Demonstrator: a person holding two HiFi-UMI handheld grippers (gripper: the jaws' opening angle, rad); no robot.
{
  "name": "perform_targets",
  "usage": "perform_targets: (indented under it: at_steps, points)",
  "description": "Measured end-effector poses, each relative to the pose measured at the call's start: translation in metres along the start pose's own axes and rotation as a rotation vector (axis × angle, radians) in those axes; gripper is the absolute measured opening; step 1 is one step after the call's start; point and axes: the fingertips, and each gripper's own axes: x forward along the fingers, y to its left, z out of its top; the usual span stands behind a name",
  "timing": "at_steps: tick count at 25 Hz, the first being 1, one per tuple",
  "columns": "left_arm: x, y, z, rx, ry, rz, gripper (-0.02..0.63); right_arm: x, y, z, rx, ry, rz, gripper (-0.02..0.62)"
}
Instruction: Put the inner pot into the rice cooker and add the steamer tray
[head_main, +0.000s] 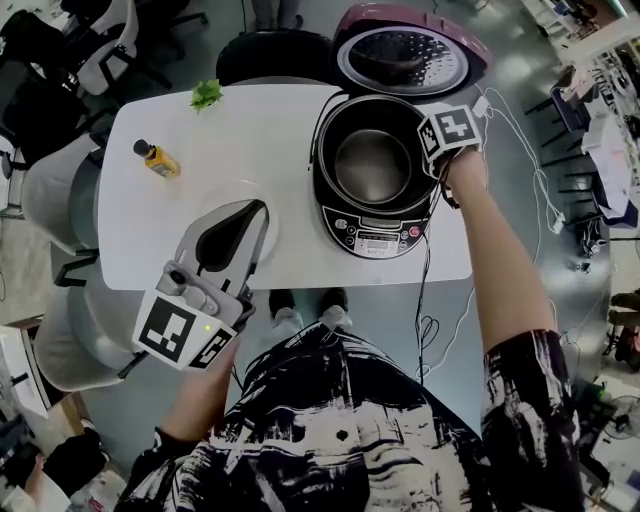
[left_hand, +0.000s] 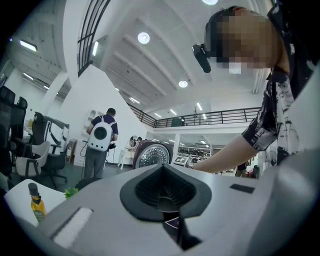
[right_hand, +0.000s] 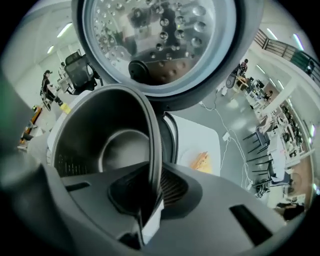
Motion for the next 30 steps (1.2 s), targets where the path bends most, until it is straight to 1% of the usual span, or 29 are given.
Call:
perform_targets:
  at_steps: [4,10,12,15,20,24,26,30]
  points:
    - [0.0,0.002,0.0,-0.001,0.002,-0.002,0.005,0.007,0.001,-0.003,-0.067,0.041,-0.035,0.017]
    - [-0.001,0.006,-0.004,-0.004,0.008,0.001,0.005,0.021,0.001,-0.015,-0.229,0.128,-0.114,0.046]
    - [-0.001,0.007,-0.004,-0.005,0.009,0.001,0.005,0.024,0.002,-0.017,-0.273,0.142,-0.132,0.055]
    - [-0.001,0.008,-0.003,-0.006,0.01,0.0,0.005,0.026,0.002,-0.018,-0.305,0.146,-0.142,0.063]
    - [0.001,0.006,-0.003,-0.008,0.009,-0.005,0.005,0.029,0.001,-0.02,-0.315,0.15,-0.169,0.084]
    - [0.002,0.004,-0.003,-0.007,0.006,-0.01,0.005,0.03,0.0,-0.019,-0.278,0.147,-0.176,0.086]
    - [0.002,0.003,-0.002,-0.007,0.004,-0.01,0.005,0.03,0.002,-0.02,-0.242,0.152,-0.153,0.113]
    - [0.0,0.004,-0.002,-0.007,0.002,-0.004,0.005,0.029,0.011,-0.022,-0.201,0.161,-0.048,0.196]
